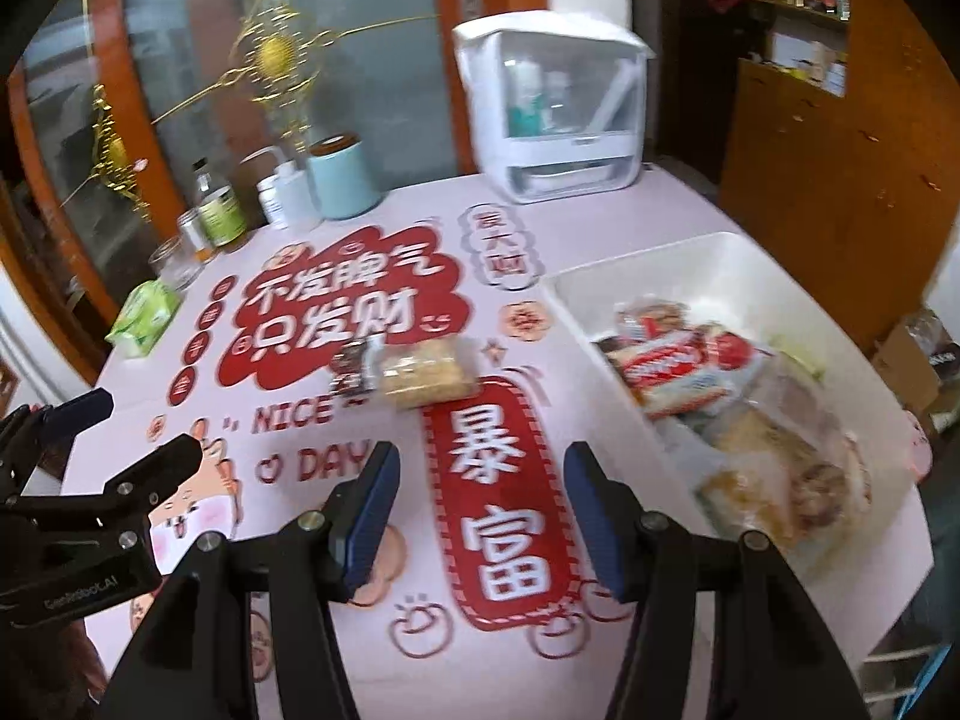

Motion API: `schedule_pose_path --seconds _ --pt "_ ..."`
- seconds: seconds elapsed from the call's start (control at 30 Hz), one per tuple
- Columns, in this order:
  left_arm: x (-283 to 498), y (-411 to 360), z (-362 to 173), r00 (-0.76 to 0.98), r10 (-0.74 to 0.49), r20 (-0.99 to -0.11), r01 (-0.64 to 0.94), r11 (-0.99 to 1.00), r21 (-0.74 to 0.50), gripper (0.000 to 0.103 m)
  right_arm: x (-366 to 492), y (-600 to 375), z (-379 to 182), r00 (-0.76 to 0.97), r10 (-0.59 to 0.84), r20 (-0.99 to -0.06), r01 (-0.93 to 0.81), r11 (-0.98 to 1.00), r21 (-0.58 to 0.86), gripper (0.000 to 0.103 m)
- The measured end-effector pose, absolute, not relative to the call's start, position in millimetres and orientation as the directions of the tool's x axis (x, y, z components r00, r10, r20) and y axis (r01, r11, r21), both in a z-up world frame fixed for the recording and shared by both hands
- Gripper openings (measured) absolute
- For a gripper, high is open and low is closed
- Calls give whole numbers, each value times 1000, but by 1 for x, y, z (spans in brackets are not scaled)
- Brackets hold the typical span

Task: Organize snacks
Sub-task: 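Move both tools back over the remaining snacks, then grasp the brown chocolate bar with the left tool while the right tool grasps the pastry bag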

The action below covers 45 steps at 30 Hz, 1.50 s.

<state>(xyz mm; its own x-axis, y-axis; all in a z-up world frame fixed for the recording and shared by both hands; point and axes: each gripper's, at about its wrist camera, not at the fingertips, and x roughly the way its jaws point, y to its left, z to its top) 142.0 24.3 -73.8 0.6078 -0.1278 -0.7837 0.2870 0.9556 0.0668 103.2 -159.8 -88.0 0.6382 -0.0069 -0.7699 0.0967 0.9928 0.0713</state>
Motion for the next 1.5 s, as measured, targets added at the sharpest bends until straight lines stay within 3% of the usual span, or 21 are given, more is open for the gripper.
schedule_pose_path --seconds 0.13,0.17,0.2,0.27,0.53,0.77,1.0,1.07,1.13,1.27,1.5 --pt "150 45 -74 590 -84 -803 289 951 113 91 125 -148 -86 638 47 -769 29 996 85 58" --pt "156 50 -73 564 -90 -821 304 947 105 91 133 -147 -85 633 67 -771 7 996 92 61" --pt "160 52 -72 545 -104 -832 318 944 89 91 140 -147 -84 629 81 -773 -8 995 98 71" --pt "172 58 -65 533 -114 -838 328 941 80 91 155 -147 -81 620 111 -776 -38 993 111 77" --pt "253 48 -38 595 -79 -800 321 935 147 91 231 -141 -96 598 103 -795 -133 991 28 84" --pt "330 20 -91 512 -83 -855 312 945 96 91 270 -138 -161 497 138 -857 -149 986 73 85" --pt "359 6 -159 386 -75 -919 288 957 43 91 278 -123 -208 439 131 -889 -191 980 50 85" --pt "361 4 -171 369 -73 -927 289 957 40 91 283 -123 -216 426 141 -894 -191 979 63 89" --pt "362 4 -178 356 -76 -931 296 955 35 91 286 -127 -221 413 167 -895 -182 978 99 89" --pt "364 -1 -190 328 -86 -941 304 953 19 91 284 -142 -221 411 187 -892 -142 980 140 72" --pt "367 -9 -207 268 -116 -957 314 949 -27 91 266 -155 -219 412 151 -898 -84 988 128 71"
